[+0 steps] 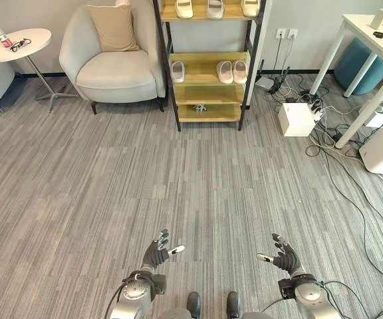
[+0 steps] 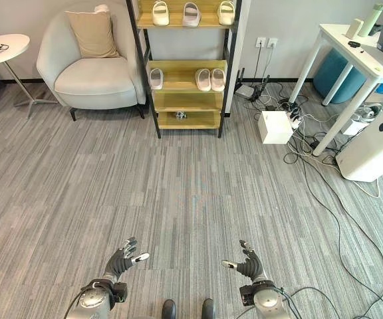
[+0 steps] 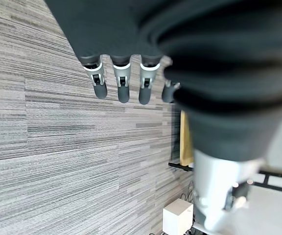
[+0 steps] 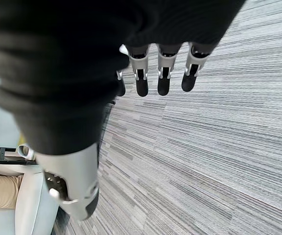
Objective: Arrange the slippers neatly on the shoe rack.
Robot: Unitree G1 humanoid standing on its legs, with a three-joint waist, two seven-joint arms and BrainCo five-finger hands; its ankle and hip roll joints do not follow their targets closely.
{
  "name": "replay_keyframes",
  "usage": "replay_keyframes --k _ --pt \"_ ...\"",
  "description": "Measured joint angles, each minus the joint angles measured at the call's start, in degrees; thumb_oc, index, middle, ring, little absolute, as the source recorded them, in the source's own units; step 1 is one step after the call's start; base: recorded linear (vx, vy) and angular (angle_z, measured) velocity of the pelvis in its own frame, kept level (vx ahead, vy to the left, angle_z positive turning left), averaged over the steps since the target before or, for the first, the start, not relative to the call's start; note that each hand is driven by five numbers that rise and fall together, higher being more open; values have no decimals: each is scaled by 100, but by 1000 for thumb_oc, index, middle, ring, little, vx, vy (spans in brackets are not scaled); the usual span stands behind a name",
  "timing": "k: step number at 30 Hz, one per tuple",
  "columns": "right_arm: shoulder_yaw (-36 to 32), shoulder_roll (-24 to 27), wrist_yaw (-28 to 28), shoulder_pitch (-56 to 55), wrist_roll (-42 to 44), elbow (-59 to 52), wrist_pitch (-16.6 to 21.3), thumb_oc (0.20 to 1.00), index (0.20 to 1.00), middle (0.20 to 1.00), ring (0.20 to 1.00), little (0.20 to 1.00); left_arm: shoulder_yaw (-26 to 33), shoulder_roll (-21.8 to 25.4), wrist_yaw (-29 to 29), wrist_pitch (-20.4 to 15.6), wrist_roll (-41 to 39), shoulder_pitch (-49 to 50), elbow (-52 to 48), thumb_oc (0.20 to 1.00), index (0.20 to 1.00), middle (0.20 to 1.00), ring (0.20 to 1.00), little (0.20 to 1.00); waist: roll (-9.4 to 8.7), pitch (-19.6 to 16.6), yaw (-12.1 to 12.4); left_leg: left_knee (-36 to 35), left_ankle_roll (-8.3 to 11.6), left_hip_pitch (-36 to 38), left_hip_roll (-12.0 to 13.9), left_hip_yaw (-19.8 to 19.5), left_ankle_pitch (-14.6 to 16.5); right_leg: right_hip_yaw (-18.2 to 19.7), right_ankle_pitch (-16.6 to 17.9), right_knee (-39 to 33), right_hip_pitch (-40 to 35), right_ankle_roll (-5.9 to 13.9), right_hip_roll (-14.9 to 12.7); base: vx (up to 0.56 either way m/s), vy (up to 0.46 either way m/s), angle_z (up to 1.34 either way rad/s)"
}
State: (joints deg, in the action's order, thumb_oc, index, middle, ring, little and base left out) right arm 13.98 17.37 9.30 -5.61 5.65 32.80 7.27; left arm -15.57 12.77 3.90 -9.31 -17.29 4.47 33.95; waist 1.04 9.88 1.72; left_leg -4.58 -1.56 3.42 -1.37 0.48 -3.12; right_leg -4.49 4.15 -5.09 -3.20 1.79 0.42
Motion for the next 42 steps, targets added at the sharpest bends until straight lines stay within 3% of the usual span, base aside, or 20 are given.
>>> replay_keyframes --k 42 --pt "11 -64 -66 -88 181 5 -18 1000 1000 1000 1000 1000 1 83 60 87 62 251 -166 1000 1000 1000 1000 1000 7 -43 -132 1 -2 79 2 30 -2 53 33 0 -65 -22 8 7 1 0"
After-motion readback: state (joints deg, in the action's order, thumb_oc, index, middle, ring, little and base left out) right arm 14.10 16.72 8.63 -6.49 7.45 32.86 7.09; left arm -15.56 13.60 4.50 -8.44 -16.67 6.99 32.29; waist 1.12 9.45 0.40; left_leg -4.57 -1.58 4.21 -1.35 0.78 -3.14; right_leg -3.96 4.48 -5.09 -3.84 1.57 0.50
